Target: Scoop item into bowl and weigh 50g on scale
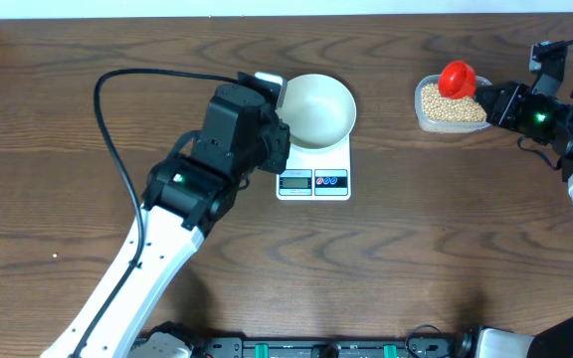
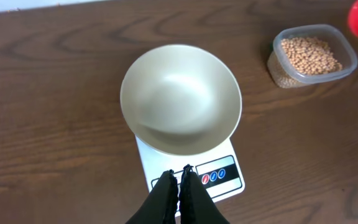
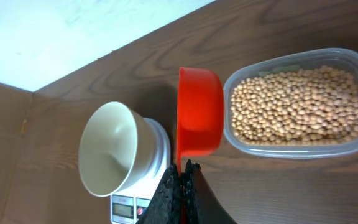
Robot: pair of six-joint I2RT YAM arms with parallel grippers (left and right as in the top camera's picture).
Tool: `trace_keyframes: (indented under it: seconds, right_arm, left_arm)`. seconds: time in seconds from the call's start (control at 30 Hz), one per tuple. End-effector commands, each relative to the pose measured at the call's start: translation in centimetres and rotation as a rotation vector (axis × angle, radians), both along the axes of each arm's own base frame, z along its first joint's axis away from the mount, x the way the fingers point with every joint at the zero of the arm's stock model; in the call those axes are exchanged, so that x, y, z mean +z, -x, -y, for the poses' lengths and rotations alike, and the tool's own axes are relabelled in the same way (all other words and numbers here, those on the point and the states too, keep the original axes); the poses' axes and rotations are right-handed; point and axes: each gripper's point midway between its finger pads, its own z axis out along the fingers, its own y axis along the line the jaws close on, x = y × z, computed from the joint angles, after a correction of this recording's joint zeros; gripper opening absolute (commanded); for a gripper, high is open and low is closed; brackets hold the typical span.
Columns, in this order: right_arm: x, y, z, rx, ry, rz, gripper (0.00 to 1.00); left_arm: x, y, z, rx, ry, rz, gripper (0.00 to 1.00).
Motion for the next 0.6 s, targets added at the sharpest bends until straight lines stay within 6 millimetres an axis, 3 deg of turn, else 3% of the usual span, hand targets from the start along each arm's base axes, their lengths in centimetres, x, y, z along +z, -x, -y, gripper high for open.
trace_keyframes:
  seconds: [0.0, 0.27, 0.4, 0.57]
  right_arm:
    - [-0.4, 0.0, 0.7, -0.02, 0.04, -0.005, 0.01]
    - [-0.8, 0.2, 0.8, -0.018, 0.055, -0.018, 0.01]
    - [-1.1, 0.6, 0.7, -0.001, 0.067, -0.032, 0.01]
    - [-1.3, 0.8, 0.7, -0.003, 0.066, -0.042, 0.01]
  left_arm:
    - [-2.1, -0.8, 0.2, 0.021, -0.022, -0.056, 0.07]
    - [-7.4, -1.1, 1.6, -0.023, -0.106, -0.174, 0.07]
    - [-9.5, -0.3, 2.9, -0.063, -0.143, -0.226, 0.07]
    - [-10.9, 1.7, 5.8, -0.229, -0.226, -0.221, 0.07]
